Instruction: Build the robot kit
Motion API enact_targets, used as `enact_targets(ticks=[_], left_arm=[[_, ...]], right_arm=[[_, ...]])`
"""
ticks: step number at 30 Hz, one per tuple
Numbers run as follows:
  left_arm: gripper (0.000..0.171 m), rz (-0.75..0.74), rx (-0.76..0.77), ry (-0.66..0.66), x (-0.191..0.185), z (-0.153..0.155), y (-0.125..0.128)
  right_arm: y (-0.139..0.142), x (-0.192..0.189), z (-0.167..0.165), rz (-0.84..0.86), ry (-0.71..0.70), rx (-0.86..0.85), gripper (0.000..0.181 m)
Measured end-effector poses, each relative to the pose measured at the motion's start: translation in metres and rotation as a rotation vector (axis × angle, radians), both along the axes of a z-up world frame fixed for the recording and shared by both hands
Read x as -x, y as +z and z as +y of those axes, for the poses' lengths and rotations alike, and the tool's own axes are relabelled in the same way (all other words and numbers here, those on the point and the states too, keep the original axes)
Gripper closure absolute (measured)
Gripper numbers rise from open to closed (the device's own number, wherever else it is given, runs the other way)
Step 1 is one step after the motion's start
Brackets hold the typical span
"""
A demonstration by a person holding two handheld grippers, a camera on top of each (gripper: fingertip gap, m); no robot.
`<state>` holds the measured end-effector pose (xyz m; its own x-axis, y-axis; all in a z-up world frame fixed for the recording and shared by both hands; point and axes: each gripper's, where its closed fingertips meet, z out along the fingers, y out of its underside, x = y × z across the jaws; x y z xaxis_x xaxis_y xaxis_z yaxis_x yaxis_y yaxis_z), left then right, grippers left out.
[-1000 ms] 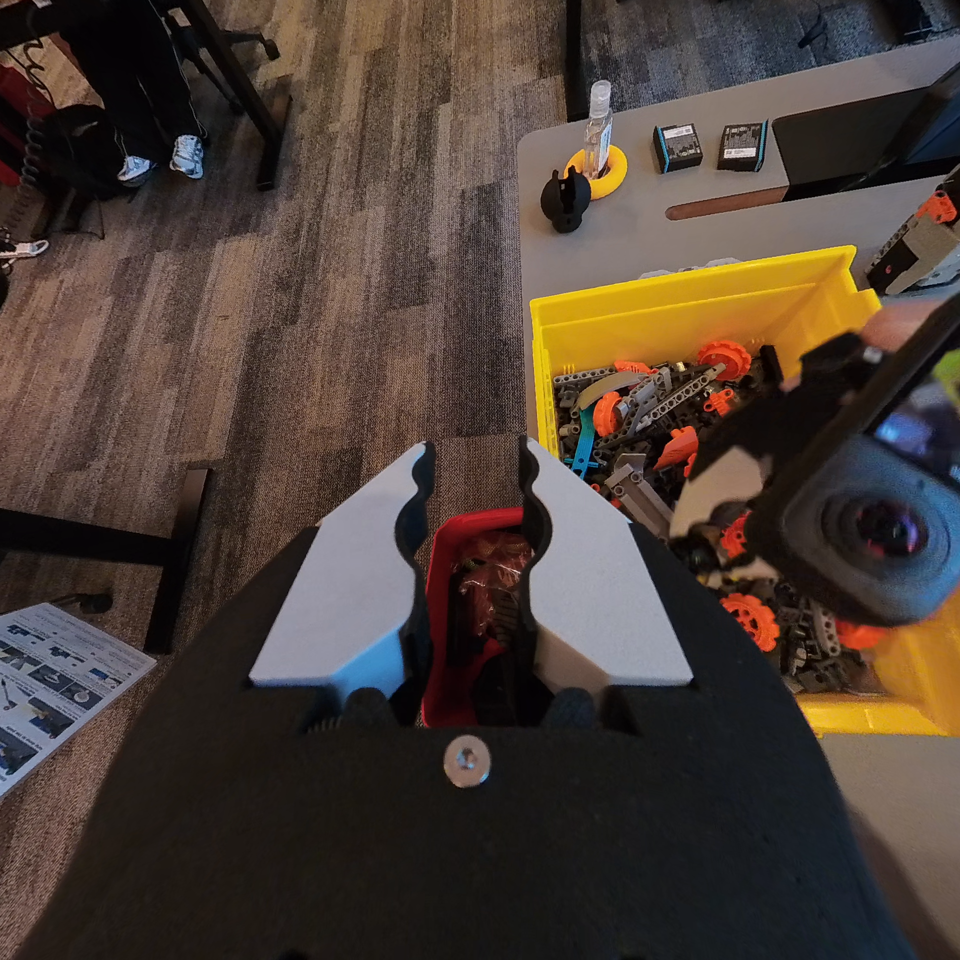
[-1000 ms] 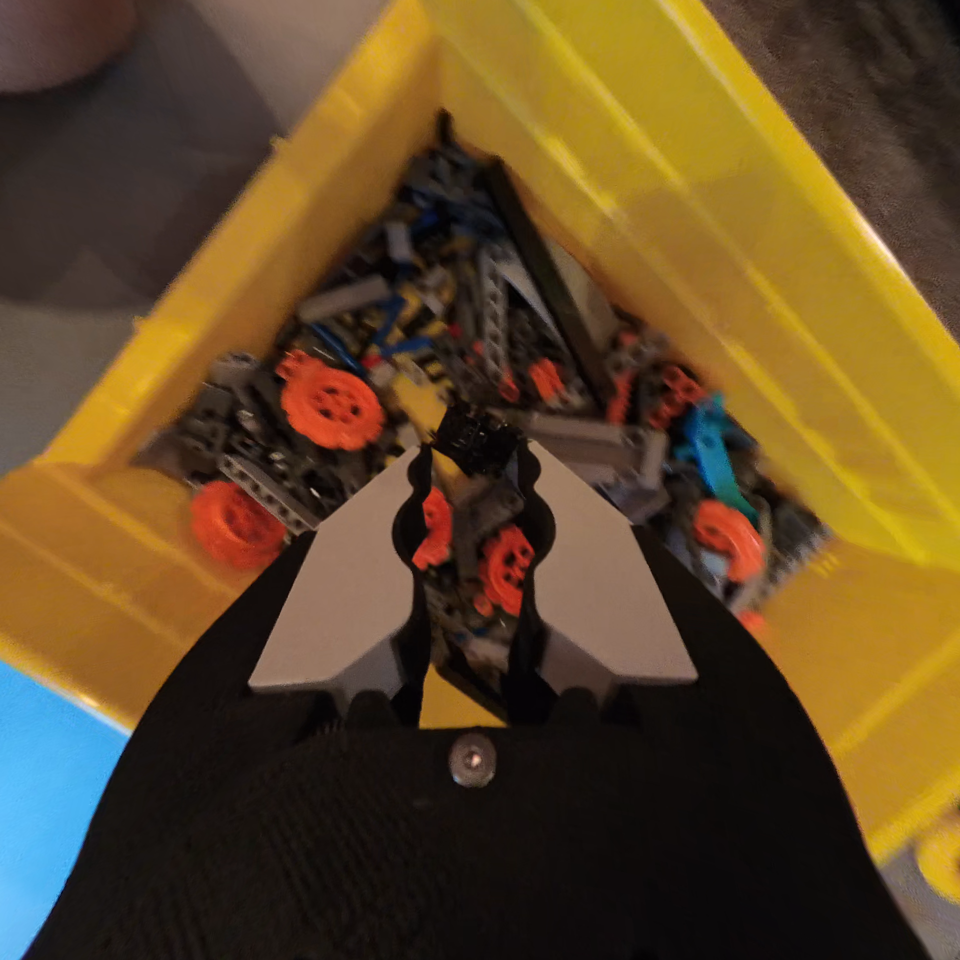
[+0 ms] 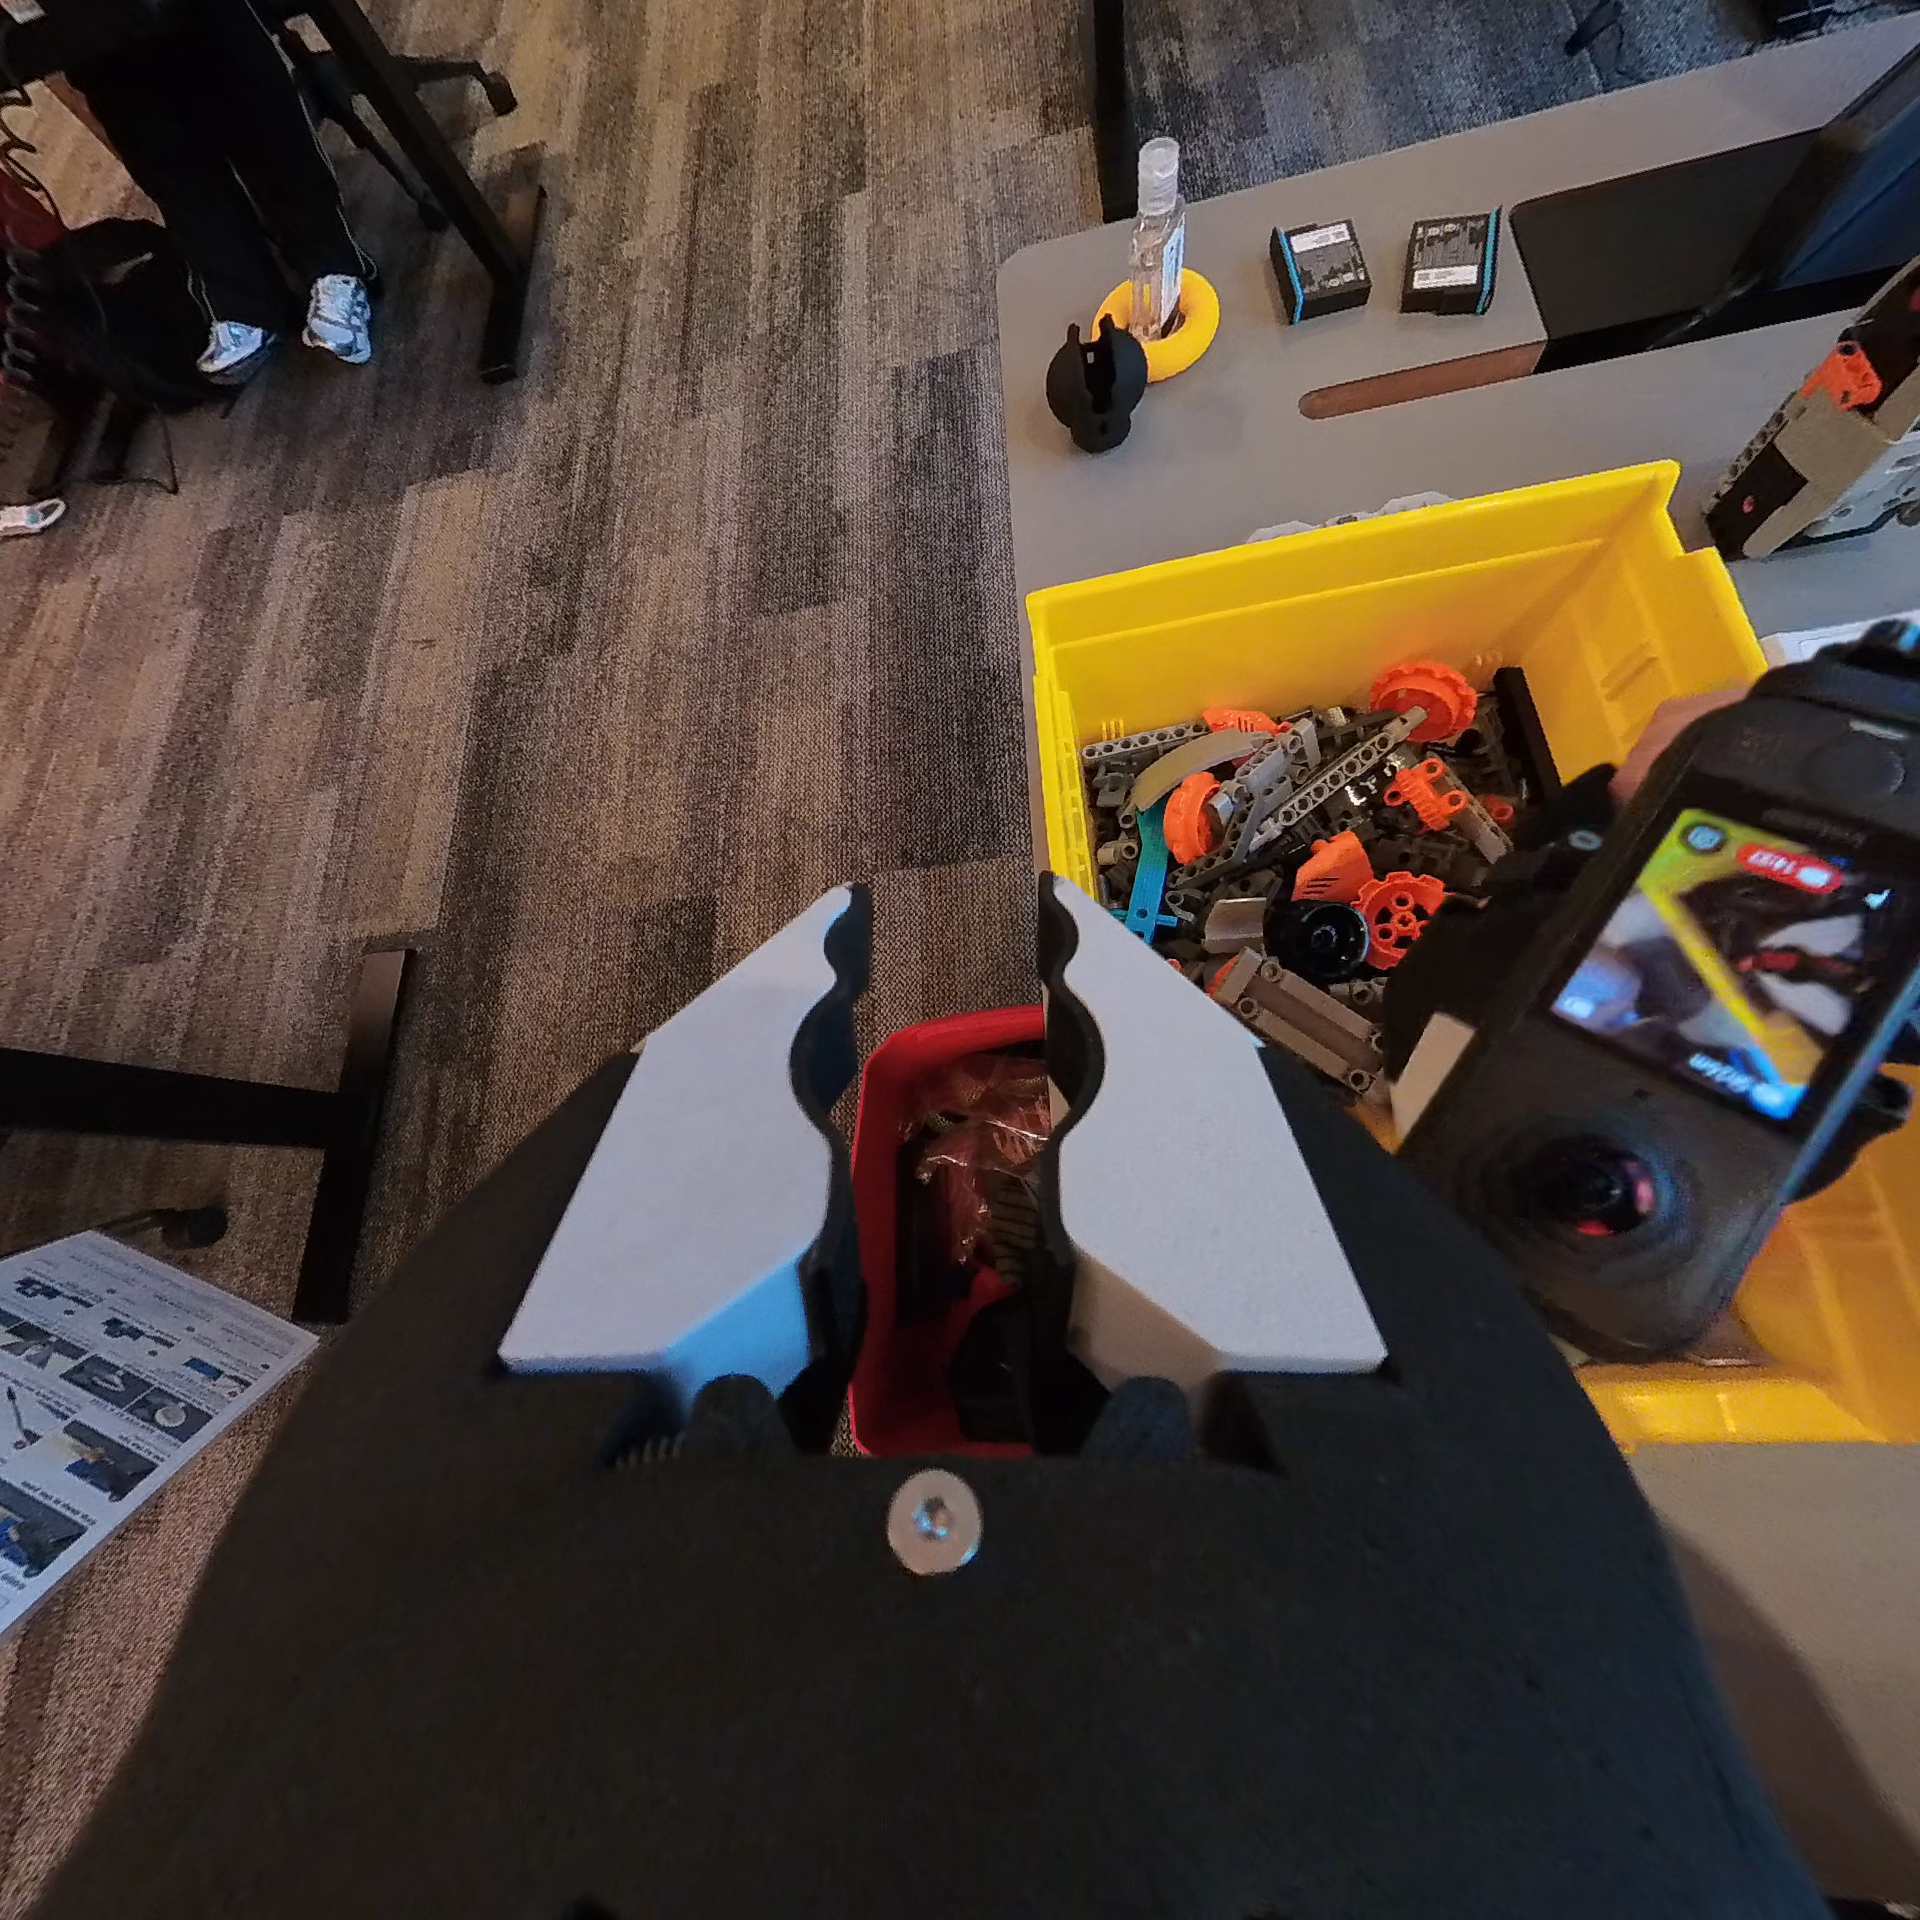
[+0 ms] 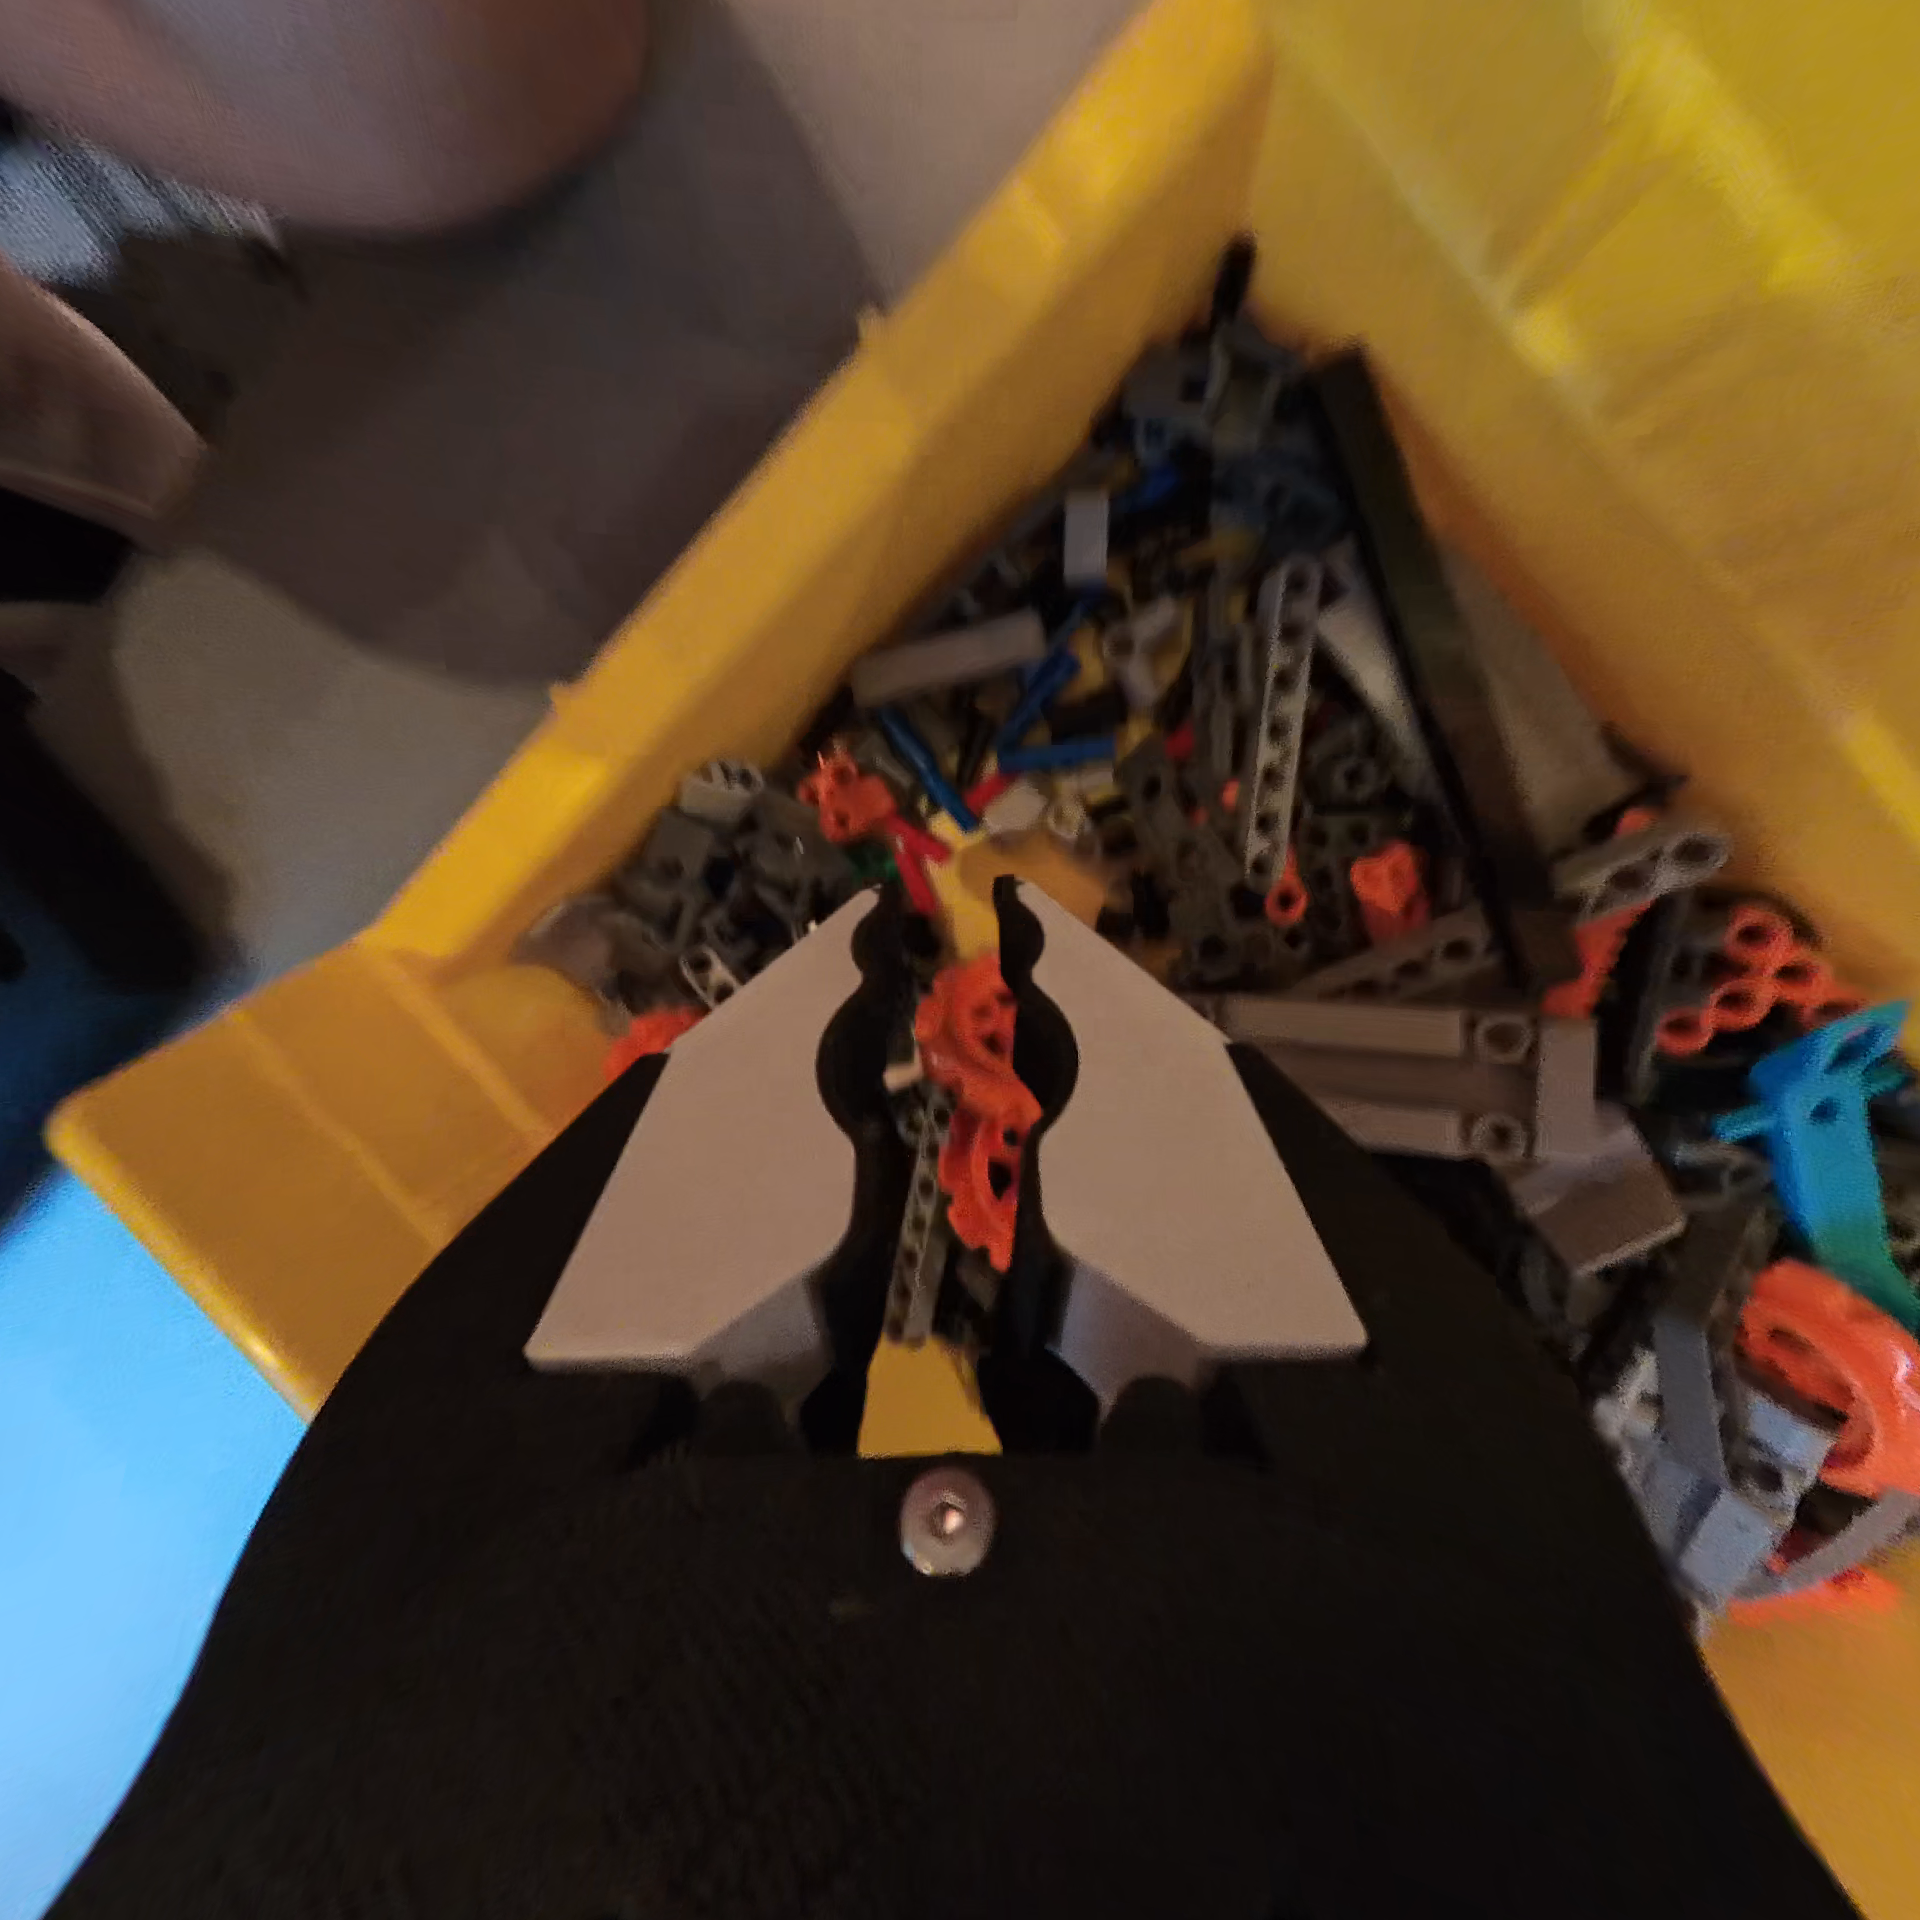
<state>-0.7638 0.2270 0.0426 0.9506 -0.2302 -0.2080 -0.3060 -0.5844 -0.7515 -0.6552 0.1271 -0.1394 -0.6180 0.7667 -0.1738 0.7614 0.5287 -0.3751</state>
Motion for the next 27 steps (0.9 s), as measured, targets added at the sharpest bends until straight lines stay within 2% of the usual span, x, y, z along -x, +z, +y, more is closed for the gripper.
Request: enact_targets(ticks=[4,9,11,12,18,27], left_arm=[[0.141,0.001,0.000,0.004,0.000,0.000,0.000],[0.141,0.005,0.008,0.004,0.001,0.001,-0.002],[0.141,0.003,0.007,0.004,0.000,0.001,-0.002],[0.141,0.003,0.008,0.003,0.000,0.001,-0.002],[0.141,0.008,0.013,-0.001,-0.001,0.001,-0.003],[0.141,0.013,0.018,-0.009,-0.003,0.001,-0.004]], right_arm=[[0.019,0.048,-0.012,0.193,-0.109,0.100,0.163],[-0.001,0.068,-0.023,0.176,-0.119,0.086,0.161],[-0.012,0.068,-0.025,0.158,-0.092,0.032,0.164],[-0.019,0.064,-0.023,0.122,-0.077,-0.005,0.158],[-0.024,0.049,0.008,0.062,-0.095,-0.181,0.174],[-0.012,0.022,0.026,-0.001,-0.201,-0.131,0.173]])
